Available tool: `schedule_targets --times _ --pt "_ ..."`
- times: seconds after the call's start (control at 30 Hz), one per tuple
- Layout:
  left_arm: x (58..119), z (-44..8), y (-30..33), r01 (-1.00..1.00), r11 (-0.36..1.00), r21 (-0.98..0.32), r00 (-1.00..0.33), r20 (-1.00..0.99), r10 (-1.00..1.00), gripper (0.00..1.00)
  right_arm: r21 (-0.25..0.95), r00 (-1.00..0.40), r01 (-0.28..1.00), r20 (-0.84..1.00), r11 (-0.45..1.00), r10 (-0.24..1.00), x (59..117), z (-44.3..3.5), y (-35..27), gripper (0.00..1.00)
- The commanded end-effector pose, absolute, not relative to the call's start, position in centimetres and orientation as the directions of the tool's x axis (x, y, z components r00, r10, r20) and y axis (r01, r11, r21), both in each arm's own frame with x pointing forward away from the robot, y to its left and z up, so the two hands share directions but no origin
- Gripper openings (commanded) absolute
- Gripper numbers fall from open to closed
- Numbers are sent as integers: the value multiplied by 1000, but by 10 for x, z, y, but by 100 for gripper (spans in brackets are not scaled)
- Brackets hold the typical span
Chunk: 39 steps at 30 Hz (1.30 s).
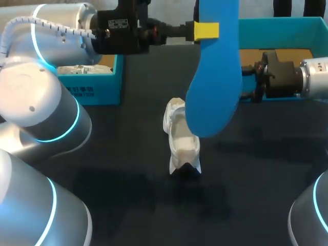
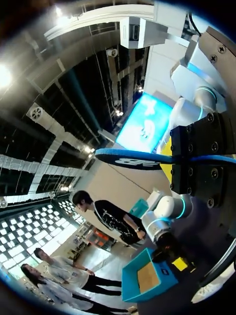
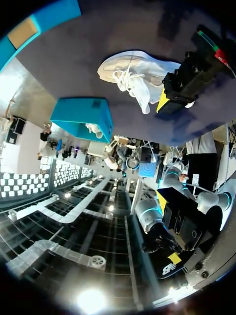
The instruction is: Take the shoe out of the shoebox, open the shoe tongue, remove and reinsert the insole, then place the shoe into the shoebox
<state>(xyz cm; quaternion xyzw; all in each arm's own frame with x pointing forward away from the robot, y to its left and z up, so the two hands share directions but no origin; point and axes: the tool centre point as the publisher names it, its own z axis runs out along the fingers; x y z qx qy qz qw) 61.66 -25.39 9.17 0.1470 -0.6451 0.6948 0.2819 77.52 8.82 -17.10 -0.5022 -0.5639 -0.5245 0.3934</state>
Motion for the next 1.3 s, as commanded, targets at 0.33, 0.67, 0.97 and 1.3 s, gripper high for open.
schedule_targets --times 0.33,0.67,0.97,1.3 --pt "629 59 -219 -288 15 -957 -919 281 277 0 197 -187 979 970 -56 155 775 -171 89 100" --pt "640 31 -212 99 -36 -994 -923 -106 371 0 197 -187 979 970 -56 155 775 -171 89 100" --pt "656 13 -206 378 -58 -924 -844 -370 388 0 197 -187 979 970 -56 155 775 -171 89 100" --pt "673 6 -210 612 -120 -781 -721 -614 321 0 197 -187 979 970 -56 155 775 -171 89 100"
